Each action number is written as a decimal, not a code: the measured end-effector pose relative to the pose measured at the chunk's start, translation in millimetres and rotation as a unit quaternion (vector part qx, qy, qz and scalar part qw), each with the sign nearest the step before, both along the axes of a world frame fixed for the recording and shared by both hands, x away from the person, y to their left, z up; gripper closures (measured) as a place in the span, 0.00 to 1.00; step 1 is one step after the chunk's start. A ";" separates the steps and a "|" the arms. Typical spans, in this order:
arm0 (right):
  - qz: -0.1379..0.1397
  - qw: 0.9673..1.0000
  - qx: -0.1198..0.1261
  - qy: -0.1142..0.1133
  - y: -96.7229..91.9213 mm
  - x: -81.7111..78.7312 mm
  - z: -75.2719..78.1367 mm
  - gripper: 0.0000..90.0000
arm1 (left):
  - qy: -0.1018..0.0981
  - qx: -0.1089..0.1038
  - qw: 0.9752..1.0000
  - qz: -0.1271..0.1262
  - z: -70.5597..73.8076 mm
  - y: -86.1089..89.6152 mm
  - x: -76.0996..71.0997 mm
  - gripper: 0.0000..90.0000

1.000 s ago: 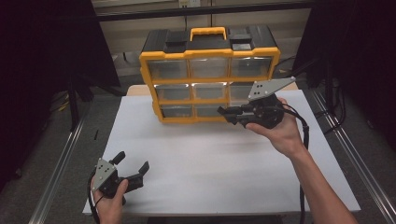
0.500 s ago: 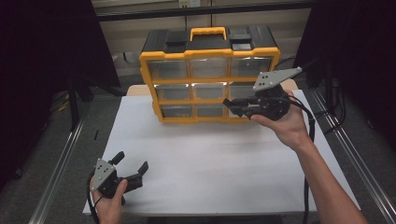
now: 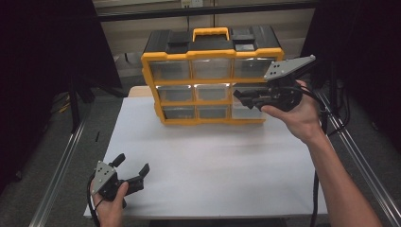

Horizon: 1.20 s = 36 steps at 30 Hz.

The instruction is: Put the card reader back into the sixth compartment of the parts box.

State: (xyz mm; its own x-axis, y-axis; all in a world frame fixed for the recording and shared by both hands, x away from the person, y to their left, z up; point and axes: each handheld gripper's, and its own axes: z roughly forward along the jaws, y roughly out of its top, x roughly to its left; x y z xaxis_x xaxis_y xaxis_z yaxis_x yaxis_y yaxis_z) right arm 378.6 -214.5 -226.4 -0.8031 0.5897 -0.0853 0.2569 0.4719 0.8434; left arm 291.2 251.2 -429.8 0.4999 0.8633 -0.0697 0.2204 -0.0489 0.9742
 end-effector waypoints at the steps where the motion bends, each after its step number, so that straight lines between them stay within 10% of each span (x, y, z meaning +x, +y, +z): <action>1: -0.002 1.000 -0.003 0.000 -0.3 0.2 0.1 0.82 | 0.000 -0.001 1.000 0.000 -0.2 -0.2 0.0 0.04; 36: -0.057 0.995 -0.058 0.054 -16.2 49.3 12.7 0.82 | -0.002 0.000 1.000 -0.001 0.0 -1.1 0.3 0.04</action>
State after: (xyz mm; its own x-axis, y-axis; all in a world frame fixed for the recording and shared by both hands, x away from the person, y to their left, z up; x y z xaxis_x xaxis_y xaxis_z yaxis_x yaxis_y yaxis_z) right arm 428.0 -230.6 -213.7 -0.7403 0.6680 -0.0756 0.3998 0.5278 0.7494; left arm 291.5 250.1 -429.7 0.5019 0.8623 -0.0672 0.2169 -0.0503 0.9749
